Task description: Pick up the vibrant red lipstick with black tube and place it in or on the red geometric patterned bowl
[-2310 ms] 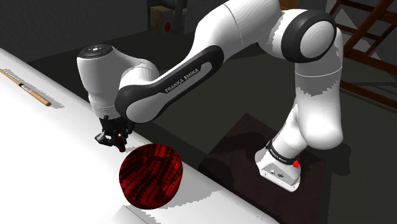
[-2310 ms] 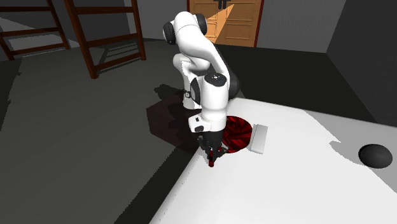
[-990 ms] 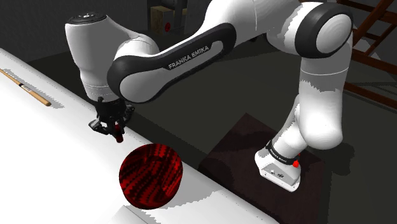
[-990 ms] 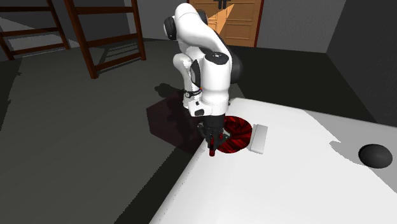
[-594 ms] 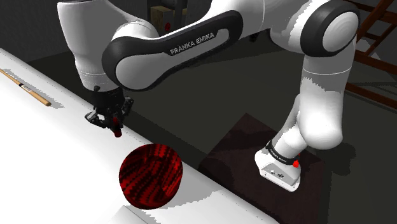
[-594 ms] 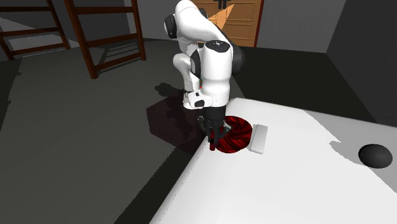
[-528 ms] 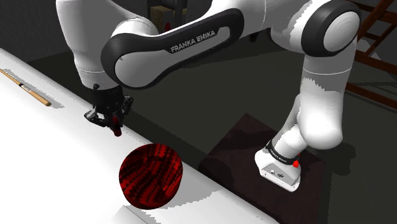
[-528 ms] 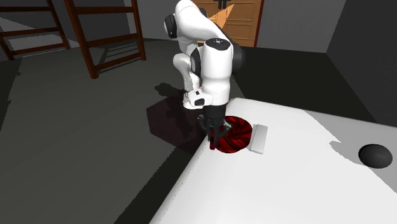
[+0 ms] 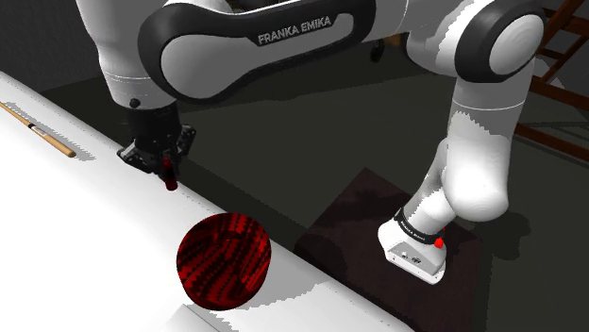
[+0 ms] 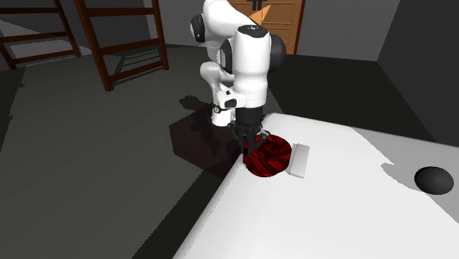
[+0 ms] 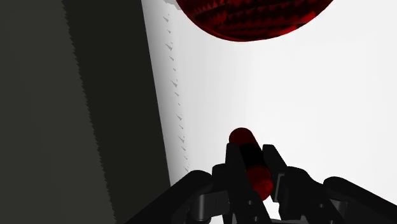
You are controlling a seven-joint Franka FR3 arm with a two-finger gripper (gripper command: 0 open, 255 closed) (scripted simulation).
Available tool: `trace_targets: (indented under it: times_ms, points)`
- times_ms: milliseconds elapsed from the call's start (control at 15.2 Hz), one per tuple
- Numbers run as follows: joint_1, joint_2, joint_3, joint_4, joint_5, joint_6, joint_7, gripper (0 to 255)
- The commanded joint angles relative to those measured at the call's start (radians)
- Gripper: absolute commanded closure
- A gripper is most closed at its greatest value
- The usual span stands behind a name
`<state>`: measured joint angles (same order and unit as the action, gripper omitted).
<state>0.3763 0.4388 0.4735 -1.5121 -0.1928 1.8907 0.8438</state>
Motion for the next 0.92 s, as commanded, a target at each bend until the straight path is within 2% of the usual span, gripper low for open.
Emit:
trace_targets:
  times_ms: [0, 264, 858]
  points:
    - [-0.001, -0.008, 0.002, 0.017, 0.004, -0.025, -0.003, 255]
    - [0.002, -0.014, 0.004, 0.053, 0.008, -0.066, -0.006, 255]
    - [0.001, -0.299, 0.076, -0.311, 0.129, 0.040, 0.071, 255]
